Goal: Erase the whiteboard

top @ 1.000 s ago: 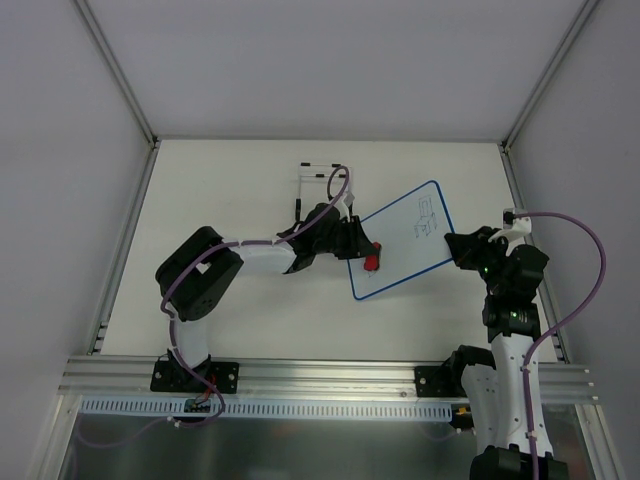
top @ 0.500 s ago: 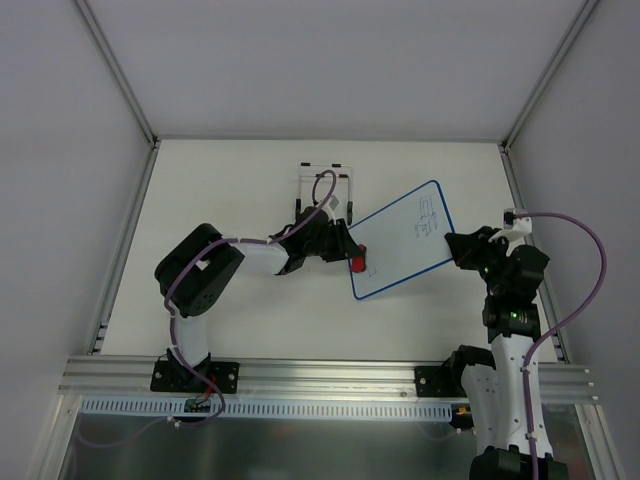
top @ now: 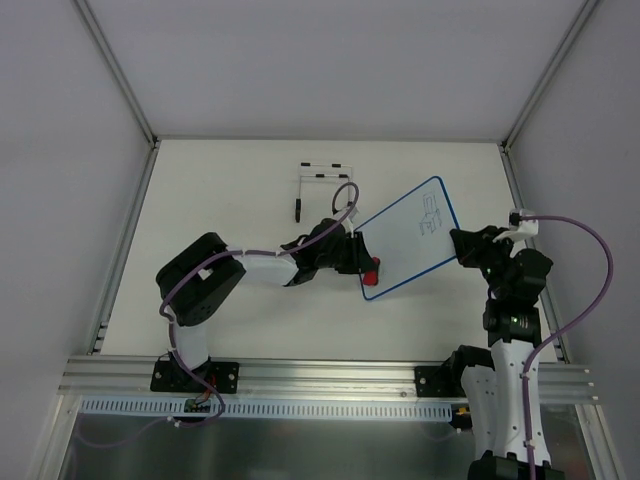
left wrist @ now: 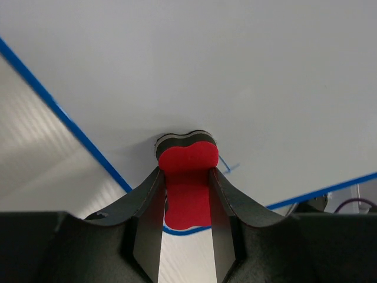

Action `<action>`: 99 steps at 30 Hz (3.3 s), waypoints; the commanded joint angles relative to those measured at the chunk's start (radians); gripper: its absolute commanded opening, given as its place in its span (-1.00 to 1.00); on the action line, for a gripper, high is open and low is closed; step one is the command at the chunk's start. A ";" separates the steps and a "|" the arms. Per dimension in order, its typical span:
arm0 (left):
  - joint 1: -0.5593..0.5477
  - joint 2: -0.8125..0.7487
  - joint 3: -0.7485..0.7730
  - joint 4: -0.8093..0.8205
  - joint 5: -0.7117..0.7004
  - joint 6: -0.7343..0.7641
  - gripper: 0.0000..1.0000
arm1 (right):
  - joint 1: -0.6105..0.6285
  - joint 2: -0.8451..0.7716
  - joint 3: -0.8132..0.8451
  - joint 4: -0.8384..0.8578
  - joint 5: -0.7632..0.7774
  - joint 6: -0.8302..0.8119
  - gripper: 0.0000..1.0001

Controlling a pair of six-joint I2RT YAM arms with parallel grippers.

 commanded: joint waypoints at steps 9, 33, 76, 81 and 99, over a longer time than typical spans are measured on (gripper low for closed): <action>-0.134 -0.041 0.036 -0.032 0.051 0.044 -1.00 | 0.030 -0.009 -0.080 0.040 -0.097 -0.010 -1.00; 0.043 -0.002 -0.103 0.009 0.031 -0.020 -1.00 | 0.030 -0.022 -0.074 0.010 -0.103 -0.039 -1.00; -0.103 0.108 0.533 -0.276 0.056 0.158 -1.00 | 0.030 -0.057 -0.044 -0.069 -0.169 -0.102 -1.00; -0.048 0.073 0.447 -0.281 -0.010 0.132 -1.00 | 0.030 -0.063 -0.042 -0.069 -0.168 -0.102 -1.00; -0.014 0.060 0.414 -0.285 -0.035 0.182 -1.00 | 0.034 -0.063 -0.030 -0.070 -0.168 -0.108 -1.00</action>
